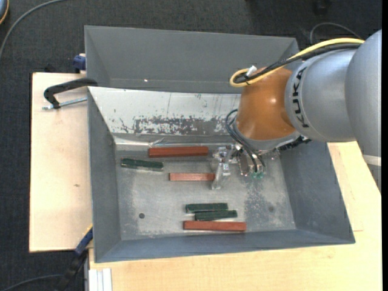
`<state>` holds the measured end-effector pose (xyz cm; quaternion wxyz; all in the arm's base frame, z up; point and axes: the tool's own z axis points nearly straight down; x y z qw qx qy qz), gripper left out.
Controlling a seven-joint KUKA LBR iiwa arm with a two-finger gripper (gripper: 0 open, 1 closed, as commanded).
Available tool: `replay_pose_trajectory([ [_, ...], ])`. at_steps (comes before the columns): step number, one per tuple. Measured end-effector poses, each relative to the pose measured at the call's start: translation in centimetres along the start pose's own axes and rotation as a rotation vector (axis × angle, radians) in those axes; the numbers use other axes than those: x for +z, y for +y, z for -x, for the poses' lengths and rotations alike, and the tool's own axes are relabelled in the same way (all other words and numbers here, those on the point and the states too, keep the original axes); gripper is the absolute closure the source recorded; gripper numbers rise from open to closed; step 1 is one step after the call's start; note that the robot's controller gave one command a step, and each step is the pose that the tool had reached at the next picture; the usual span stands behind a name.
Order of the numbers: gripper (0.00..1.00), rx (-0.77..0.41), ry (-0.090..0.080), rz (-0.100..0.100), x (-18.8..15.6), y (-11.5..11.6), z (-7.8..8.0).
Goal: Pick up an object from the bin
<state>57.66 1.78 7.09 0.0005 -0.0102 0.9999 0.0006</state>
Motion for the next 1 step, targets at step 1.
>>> replay_pose_trajectory([
  [1,1.0,-0.239,-0.013,-0.005,-17.34,-6.29,-2.73],
])
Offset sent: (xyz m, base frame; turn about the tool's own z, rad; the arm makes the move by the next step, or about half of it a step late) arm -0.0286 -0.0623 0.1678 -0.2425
